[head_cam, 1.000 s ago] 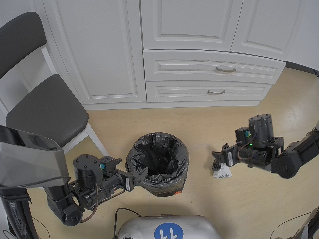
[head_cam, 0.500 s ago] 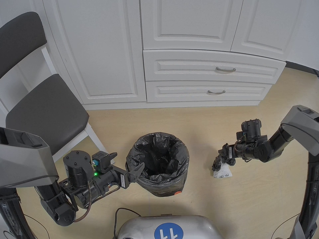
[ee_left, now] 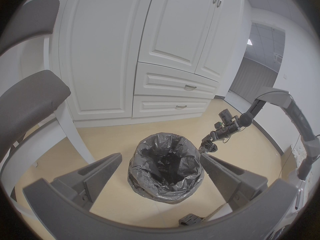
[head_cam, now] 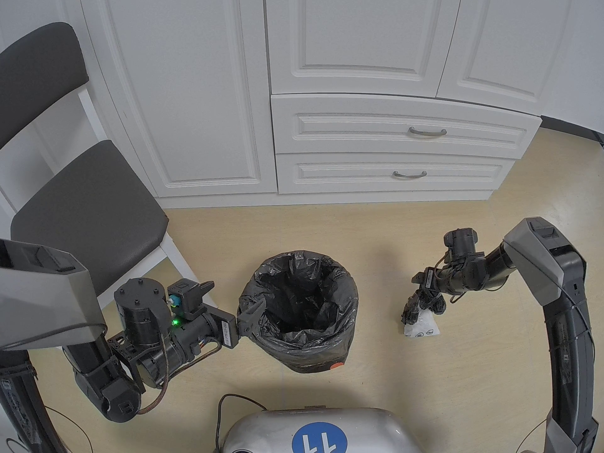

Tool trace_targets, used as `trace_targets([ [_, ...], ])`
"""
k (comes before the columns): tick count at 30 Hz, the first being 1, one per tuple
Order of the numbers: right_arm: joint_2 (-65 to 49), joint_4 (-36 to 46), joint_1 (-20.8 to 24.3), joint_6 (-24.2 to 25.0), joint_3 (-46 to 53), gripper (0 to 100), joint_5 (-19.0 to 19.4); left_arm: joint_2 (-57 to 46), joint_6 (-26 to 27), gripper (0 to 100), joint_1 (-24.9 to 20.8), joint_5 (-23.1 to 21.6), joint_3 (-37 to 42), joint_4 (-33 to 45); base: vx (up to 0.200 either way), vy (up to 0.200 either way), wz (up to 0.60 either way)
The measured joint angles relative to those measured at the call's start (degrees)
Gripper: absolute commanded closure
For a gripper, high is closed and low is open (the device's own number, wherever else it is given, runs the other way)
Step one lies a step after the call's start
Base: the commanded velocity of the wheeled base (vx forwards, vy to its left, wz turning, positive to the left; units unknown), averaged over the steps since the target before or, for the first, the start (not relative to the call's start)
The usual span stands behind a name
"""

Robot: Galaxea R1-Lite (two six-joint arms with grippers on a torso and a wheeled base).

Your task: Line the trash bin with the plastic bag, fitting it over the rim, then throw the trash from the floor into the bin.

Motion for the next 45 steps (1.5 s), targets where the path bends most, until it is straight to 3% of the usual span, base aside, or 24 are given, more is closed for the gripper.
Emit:
trace_targets([
  [8, 8.4, 21.9, -1.1, 2.7, -16.1, 0, -2.3, 0.0, 0.1, 0, 1.0, 0.0, -0.5, 0.0, 0.000, 0.000, 0.00],
  [16, 13.0, 25.9, -1.1, 3.7, -22.5, 0, -4.9, 0.4, 0.6, 0, 1.4, 0.1, -0.8, 0.0, 0.000, 0.000, 0.00],
  [17, 13.2, 25.9, -1.1, 3.8, -22.6, 100, -4.9, 0.4, 0.7, 0, 1.4, 0.1, -0.8, 0.0, 0.000, 0.000, 0.00],
  [26, 14.2, 25.9, -1.1, 5.8, -22.9, 100, -5.7, -0.6, 1.1, 0, 1.4, 0.3, -0.5, 0.0, 0.000, 0.000, 0.00],
  [38, 14.1, 25.5, -1.0, 8.3, -22.4, 100, -8.6, -4.8, 5.6, 0, 2.0, 2.6, 0.1, -0.1, 0.000, 0.000, 0.00],
  [45, 13.8, 16.2, -0.6, 11.7, -20.0, 100, -10.0, -5.8, 7.1, 0, 2.9, 2.9, 0.2, -0.1, 0.000, 0.000, 0.00],
])
